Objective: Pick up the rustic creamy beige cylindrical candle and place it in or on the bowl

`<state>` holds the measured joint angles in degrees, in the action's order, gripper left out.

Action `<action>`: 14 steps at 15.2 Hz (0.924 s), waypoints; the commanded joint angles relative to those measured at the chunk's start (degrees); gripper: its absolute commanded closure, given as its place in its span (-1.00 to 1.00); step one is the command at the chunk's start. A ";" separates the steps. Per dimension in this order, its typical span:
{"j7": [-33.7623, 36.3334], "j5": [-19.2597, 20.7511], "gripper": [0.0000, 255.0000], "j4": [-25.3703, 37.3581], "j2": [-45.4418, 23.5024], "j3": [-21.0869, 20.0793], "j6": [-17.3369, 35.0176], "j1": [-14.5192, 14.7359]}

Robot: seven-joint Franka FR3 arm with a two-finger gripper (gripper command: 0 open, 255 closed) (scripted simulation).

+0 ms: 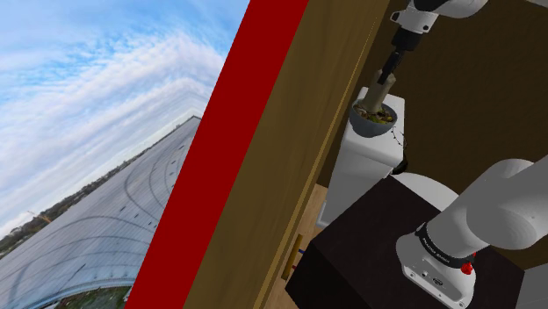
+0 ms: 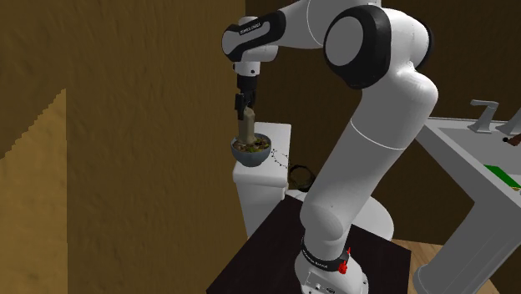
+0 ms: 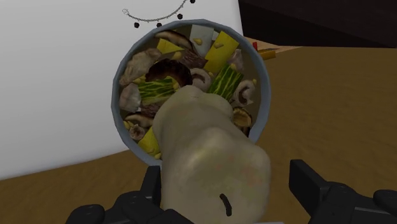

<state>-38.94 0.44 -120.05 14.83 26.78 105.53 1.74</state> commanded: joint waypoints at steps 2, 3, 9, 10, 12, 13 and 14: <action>-0.05 0.04 -1.00 0.06 0.04 0.03 -0.15 -0.03; -0.02 0.07 -1.00 1.89 0.14 0.00 -2.08 -0.04; -0.08 -0.01 -1.00 7.42 -0.03 0.02 -7.45 -0.01; -0.08 -0.01 -1.00 7.42 -0.03 0.02 -7.45 -0.01; -0.08 -0.01 -1.00 7.42 -0.03 0.02 -7.45 -0.01; -0.08 -0.01 -1.00 7.42 -0.03 0.02 -7.45 -0.01; -0.08 -0.01 -1.00 7.42 -0.03 0.02 -7.45 -0.01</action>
